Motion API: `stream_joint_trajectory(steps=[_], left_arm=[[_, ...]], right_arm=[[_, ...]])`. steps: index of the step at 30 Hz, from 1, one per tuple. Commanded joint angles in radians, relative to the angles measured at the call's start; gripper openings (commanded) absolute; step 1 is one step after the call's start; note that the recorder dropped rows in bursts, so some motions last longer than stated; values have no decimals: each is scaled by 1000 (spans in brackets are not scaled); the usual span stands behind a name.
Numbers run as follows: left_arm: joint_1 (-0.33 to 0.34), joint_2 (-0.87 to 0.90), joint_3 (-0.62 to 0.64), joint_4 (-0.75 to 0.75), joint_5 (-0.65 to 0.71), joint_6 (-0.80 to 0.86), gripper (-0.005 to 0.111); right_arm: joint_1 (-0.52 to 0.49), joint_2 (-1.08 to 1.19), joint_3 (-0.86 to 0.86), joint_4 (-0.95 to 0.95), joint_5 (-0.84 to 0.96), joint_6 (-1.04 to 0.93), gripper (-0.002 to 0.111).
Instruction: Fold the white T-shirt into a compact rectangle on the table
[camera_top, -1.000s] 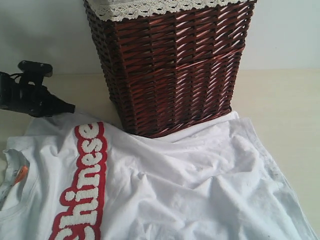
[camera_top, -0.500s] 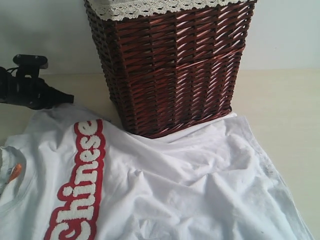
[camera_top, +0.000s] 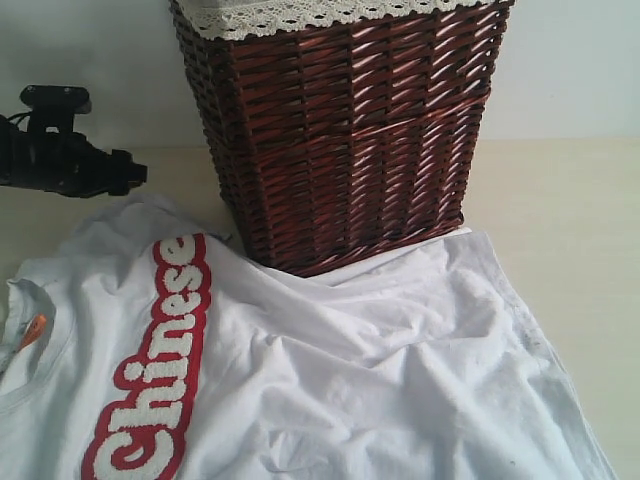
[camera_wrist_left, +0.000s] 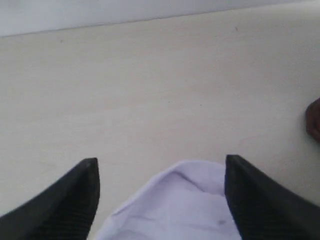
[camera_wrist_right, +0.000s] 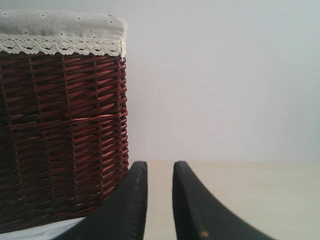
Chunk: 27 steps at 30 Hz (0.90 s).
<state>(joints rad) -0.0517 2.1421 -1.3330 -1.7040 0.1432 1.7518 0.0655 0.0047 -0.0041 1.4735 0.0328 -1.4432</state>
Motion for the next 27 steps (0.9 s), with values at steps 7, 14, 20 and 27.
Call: stream_joint_trajectory(steps=[7,14,20,27], left_arm=[[22,-468,86,-18,52,-85,1],[22,-899,573,-40,24,-162,1],[22,-1413,991,-28,36,-124,1],[22,-1829,1260,261,48,-107,1]], right_arm=[[2,-5,4,0,2,2,20],[2,-5,4,0,2,2,20],[2,-5,4,0,2,2,20],[2,-5,4,0,2,2,20]])
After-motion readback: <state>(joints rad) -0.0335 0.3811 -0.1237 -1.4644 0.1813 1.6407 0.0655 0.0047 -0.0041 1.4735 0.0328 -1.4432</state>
